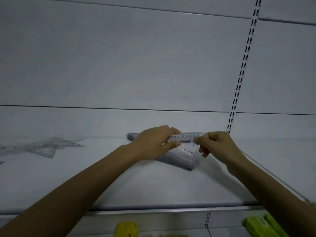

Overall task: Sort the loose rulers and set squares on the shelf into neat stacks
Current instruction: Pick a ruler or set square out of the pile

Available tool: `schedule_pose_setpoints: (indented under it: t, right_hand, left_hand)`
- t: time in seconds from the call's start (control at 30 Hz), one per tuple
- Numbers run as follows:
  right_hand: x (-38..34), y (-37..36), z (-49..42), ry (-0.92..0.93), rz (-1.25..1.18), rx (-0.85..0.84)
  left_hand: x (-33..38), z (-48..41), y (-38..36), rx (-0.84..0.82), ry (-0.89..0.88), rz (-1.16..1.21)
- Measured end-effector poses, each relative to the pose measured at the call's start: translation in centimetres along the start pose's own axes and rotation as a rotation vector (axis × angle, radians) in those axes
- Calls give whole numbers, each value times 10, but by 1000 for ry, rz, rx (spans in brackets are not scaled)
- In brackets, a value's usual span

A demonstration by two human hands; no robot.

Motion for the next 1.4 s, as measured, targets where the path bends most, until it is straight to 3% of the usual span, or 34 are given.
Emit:
schedule_pose_setpoints:
  t: [0.2, 0.43, 0.77, 1.4]
  right_hand:
    - [28, -4, 5, -33, 36, -29]
    - [37, -7, 5, 25, 175, -30]
    - [28, -8, 13, 100, 230, 2]
    - [34, -14, 17, 267, 295, -21]
  left_hand:
    - [-10, -4, -30, -55, -25, 15]
    - [-20, 6, -23, -146, 36, 348]
    - [-26, 3, -20, -178, 64, 508]
    - [-21, 7, -20, -162, 14, 316]
Point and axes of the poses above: each hand's wrist, its own z-axis away from the middle knuckle, its own y-axis out of the back of the hand, x = y × z, the point moved 1 cm from there along -z, towards the middle knuckle, and after that the axes turned 6 degrees about z, right-handed, at the moved point
